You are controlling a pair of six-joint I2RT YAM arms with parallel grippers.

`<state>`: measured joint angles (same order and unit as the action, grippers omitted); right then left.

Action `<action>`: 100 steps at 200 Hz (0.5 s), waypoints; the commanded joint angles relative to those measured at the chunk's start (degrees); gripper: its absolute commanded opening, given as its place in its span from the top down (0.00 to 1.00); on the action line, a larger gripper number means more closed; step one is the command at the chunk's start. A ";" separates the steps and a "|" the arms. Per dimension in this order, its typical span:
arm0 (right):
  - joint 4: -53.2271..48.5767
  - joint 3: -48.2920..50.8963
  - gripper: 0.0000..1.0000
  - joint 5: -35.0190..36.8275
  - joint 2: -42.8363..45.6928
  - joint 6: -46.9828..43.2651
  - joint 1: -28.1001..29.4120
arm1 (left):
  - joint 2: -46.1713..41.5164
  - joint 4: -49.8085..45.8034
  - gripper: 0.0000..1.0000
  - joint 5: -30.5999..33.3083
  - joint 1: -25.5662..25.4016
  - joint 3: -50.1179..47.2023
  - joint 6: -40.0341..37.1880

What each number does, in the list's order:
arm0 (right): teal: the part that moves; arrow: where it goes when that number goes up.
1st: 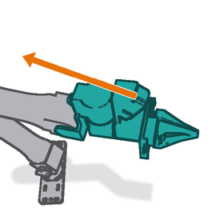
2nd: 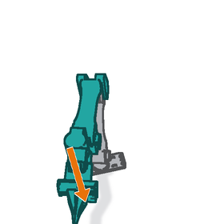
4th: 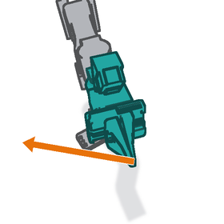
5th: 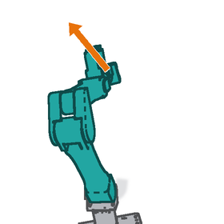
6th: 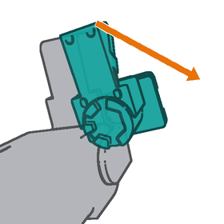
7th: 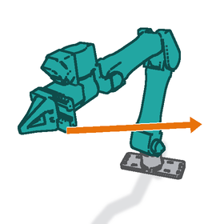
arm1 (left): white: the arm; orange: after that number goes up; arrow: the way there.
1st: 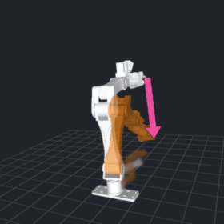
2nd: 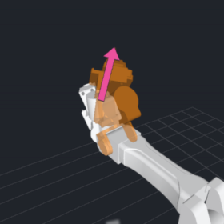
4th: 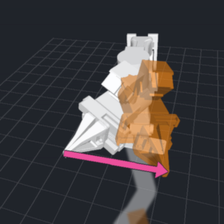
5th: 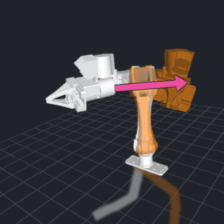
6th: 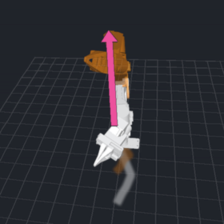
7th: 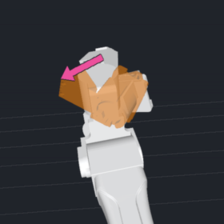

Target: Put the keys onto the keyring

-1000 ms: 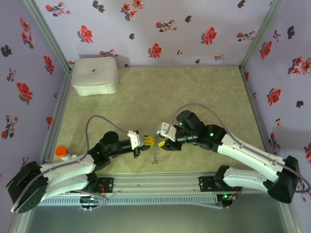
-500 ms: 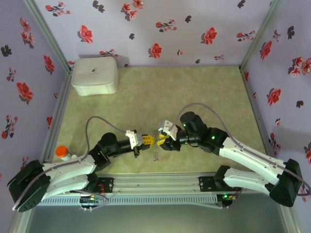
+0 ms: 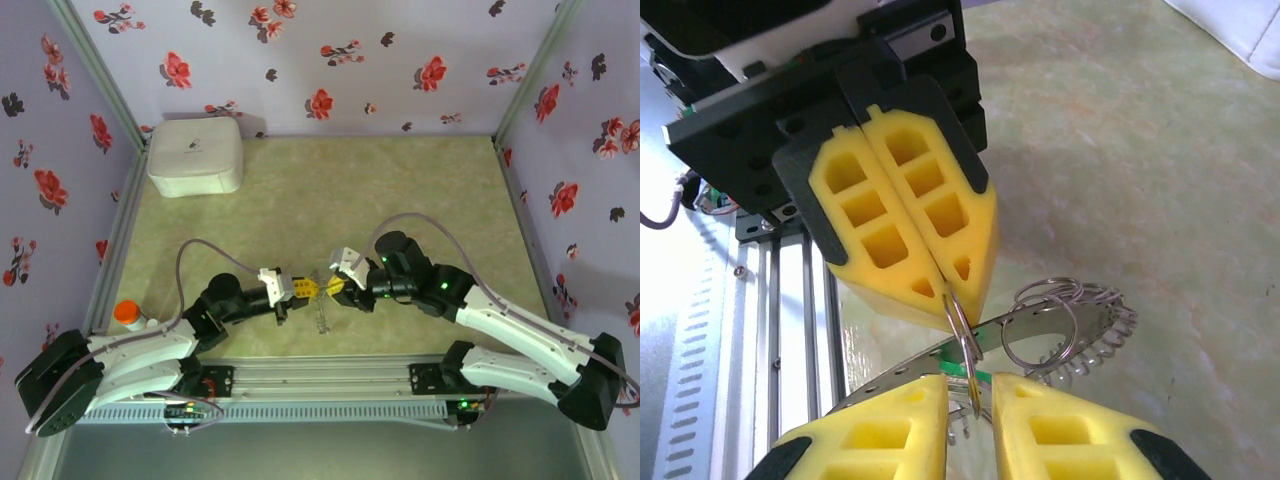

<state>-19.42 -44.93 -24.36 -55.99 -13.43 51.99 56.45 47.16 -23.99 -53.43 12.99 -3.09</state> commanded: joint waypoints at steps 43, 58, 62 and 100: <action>-0.43 -0.69 0.89 0.17 -0.30 -0.11 -0.78 | -0.57 3.80 1.00 0.79 -0.29 0.11 0.97; -0.06 -0.13 0.96 -0.38 0.11 0.65 -1.15 | -0.57 3.82 1.00 0.79 -0.27 0.10 0.89; 0.09 0.00 0.98 -0.48 0.24 0.99 -1.37 | -0.57 3.89 1.00 0.78 -0.27 0.10 0.89; 0.01 1.92 1.00 0.63 -0.94 3.12 -2.06 | -0.62 5.66 1.00 0.79 -0.27 0.38 0.94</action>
<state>-19.49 -44.66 -24.62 -56.69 -12.34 50.81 56.45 47.51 -22.98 -53.43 12.99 -2.92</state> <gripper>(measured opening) 0.065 0.061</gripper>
